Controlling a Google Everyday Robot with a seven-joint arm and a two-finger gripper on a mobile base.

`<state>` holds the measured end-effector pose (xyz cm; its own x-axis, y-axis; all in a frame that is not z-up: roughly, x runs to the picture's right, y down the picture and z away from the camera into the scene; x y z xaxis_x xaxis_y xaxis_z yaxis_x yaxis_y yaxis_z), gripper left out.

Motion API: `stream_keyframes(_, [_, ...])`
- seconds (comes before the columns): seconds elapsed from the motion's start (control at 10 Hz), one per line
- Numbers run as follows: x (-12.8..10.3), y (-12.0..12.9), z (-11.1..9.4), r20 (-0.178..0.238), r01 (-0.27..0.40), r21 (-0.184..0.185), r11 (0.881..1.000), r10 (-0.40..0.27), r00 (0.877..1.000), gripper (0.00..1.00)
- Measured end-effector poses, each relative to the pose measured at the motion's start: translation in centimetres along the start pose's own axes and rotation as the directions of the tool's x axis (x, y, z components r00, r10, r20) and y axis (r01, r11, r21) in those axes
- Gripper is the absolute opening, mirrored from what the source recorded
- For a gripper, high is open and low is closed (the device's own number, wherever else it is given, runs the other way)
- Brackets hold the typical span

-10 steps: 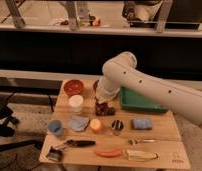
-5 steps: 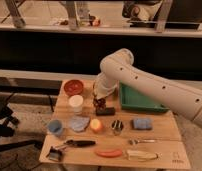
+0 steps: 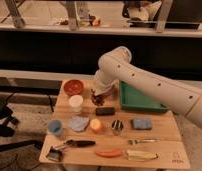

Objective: Place grapes in paper cup

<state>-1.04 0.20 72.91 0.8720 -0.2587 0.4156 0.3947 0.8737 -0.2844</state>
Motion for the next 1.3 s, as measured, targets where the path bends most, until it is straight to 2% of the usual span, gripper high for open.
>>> stream_keyframes(0.2, [-1.1,-0.1,-1.1,-0.016,0.036,0.025,0.999,-0.035,0.999,0.02])
stream_keyframes(0.4, [-3.9,-0.7,-2.0,-0.018,0.092,0.048,0.995,-0.091,0.996,0.02])
stream_keyframes(0.6, [-5.7,-1.1,-2.6,-0.016,0.142,0.066,0.988,-0.141,0.990,0.02])
stream_keyframes(0.8, [-7.4,-1.5,-2.5,0.002,0.189,0.078,0.979,-0.189,0.982,0.02])
stream_keyframes(1.3, [-9.3,-3.3,-1.5,0.070,0.267,0.104,0.958,-0.275,0.959,0.02])
